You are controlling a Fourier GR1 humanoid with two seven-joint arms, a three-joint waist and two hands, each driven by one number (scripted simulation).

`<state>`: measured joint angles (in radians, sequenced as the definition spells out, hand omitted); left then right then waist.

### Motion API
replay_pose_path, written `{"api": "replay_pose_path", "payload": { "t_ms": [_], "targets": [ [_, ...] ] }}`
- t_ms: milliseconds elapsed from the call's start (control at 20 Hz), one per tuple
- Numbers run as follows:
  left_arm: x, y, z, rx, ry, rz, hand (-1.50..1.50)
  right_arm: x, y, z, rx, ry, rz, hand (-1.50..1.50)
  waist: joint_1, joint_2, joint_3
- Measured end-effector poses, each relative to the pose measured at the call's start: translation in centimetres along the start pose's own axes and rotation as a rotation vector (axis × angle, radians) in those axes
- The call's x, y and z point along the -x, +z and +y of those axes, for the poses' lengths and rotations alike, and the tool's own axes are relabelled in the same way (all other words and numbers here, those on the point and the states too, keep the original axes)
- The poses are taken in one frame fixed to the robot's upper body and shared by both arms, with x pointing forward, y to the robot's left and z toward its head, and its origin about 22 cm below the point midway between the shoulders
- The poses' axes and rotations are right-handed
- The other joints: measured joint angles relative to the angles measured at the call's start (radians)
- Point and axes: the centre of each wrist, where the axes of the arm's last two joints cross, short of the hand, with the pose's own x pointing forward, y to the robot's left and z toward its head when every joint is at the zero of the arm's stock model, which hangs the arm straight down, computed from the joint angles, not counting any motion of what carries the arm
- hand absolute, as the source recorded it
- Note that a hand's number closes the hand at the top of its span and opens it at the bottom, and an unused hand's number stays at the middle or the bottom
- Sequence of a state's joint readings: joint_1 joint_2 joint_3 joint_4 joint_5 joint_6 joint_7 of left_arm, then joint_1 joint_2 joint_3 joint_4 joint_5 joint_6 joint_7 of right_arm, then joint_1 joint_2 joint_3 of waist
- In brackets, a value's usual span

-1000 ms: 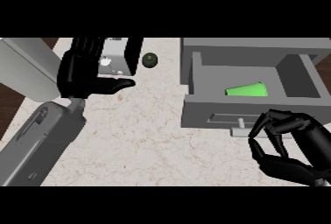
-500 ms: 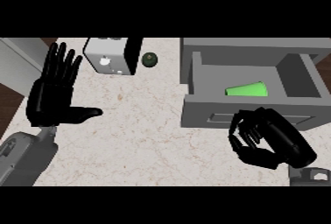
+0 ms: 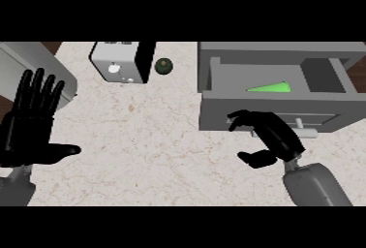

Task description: Pick up the cup, place it into the drawer and close the drawer

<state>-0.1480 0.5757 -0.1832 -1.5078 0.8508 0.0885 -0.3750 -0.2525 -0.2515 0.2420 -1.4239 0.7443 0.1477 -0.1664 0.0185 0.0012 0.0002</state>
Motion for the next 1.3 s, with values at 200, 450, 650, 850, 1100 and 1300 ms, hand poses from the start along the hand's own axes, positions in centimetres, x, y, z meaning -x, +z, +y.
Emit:
{"api": "replay_pose_path", "payload": {
  "t_ms": [200,450,650,850,1100,1300],
  "targets": [
    [0.5,0.4,1.3,-0.006,0.008,-0.013,-1.5,1.3,-2.4,1.3,-0.04,0.036,0.022,-1.5,-0.003,0.002,0.0],
    [-0.3,1.0,2.4,-0.003,0.015,-0.003,-1.5,4.1,-4.5,1.5,-0.06,0.027,0.046,-1.5,-0.002,0.002,0.0],
    [-0.1,1.1,3.0,-0.002,0.011,-0.009,-1.5,5.6,-6.7,0.8,-0.06,0.005,0.042,-1.5,0.001,0.001,-0.001],
    [0.0,1.9,3.4,0.019,0.024,-0.006,-1.5,7.2,-7.8,-0.3,-0.056,-0.029,0.025,-1.5,0.012,-0.001,-0.003],
    [0.2,1.4,3.1,0.031,0.033,-0.004,-1.5,8.3,-8.7,-2.8,-0.078,-0.055,-0.001,-1.5,0.024,-0.003,-0.004],
    [0.7,1.0,3.3,0.041,0.035,-0.002,-1.5,9.1,-8.9,-4.4,-0.096,-0.074,-0.018,-1.5,0.037,0.002,-0.003]
  ]
}}
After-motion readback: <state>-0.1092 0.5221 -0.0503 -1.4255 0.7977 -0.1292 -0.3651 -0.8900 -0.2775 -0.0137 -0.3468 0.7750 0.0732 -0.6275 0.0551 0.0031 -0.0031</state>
